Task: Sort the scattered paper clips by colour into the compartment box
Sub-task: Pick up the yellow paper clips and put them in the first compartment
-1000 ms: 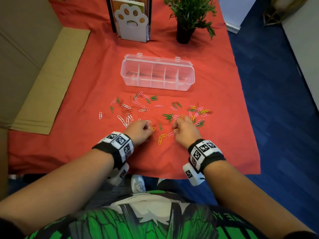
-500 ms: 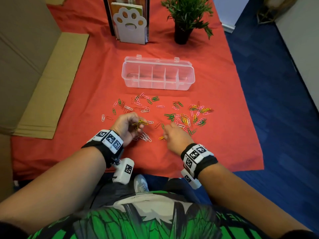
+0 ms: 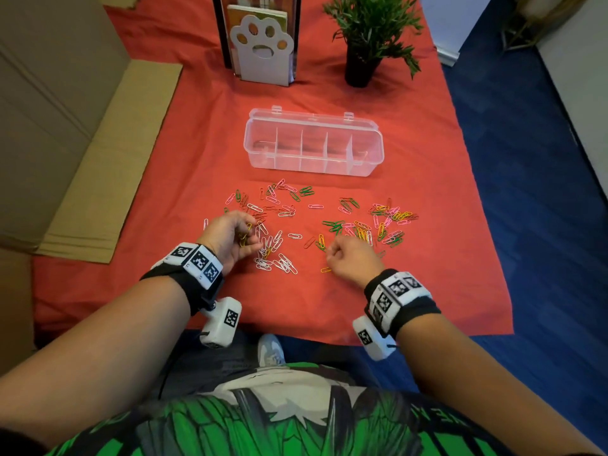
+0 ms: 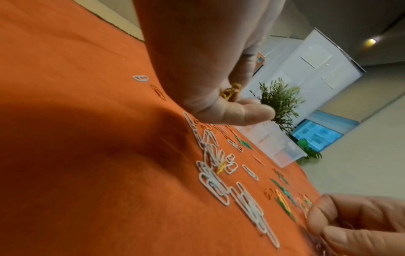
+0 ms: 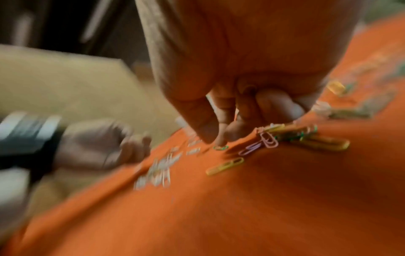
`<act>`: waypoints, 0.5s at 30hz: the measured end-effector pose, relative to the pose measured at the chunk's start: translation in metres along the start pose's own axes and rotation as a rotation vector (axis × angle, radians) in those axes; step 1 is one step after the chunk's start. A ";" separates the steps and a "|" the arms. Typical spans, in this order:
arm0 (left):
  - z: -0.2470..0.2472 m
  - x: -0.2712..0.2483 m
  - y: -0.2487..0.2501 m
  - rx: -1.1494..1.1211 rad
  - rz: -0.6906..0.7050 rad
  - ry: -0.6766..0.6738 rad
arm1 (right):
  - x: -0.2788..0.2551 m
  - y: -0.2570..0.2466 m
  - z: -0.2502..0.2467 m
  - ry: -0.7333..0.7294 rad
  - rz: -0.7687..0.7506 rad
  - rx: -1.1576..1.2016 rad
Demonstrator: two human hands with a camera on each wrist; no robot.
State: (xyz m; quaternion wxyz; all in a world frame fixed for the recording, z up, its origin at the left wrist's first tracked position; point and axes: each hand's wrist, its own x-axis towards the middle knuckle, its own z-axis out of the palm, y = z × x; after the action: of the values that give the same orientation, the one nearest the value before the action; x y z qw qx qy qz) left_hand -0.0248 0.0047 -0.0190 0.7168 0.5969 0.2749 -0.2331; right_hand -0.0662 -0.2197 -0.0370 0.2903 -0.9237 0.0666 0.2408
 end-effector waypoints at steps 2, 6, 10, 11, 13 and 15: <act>0.001 0.000 -0.002 0.071 -0.011 -0.004 | -0.009 -0.001 0.008 -0.040 -0.095 -0.255; 0.009 0.008 -0.014 0.459 0.080 0.050 | -0.022 -0.008 0.020 0.028 -0.180 -0.491; 0.007 0.009 -0.024 0.971 0.313 0.090 | -0.024 -0.013 0.022 0.052 -0.194 -0.541; 0.005 0.009 -0.025 1.012 0.331 0.110 | -0.024 -0.013 0.022 0.056 -0.200 -0.543; -0.002 0.009 -0.023 1.035 0.359 0.165 | -0.027 -0.014 0.022 0.075 -0.209 -0.553; -0.007 0.010 -0.019 1.049 0.365 0.195 | -0.029 -0.016 0.022 0.083 -0.217 -0.565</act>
State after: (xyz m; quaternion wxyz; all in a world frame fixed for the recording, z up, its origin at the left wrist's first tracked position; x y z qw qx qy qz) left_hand -0.0307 0.0086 -0.0405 0.3241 0.9299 0.0794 -0.1548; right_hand -0.0965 -0.1950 -0.0306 0.0432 -0.9786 -0.0905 0.1795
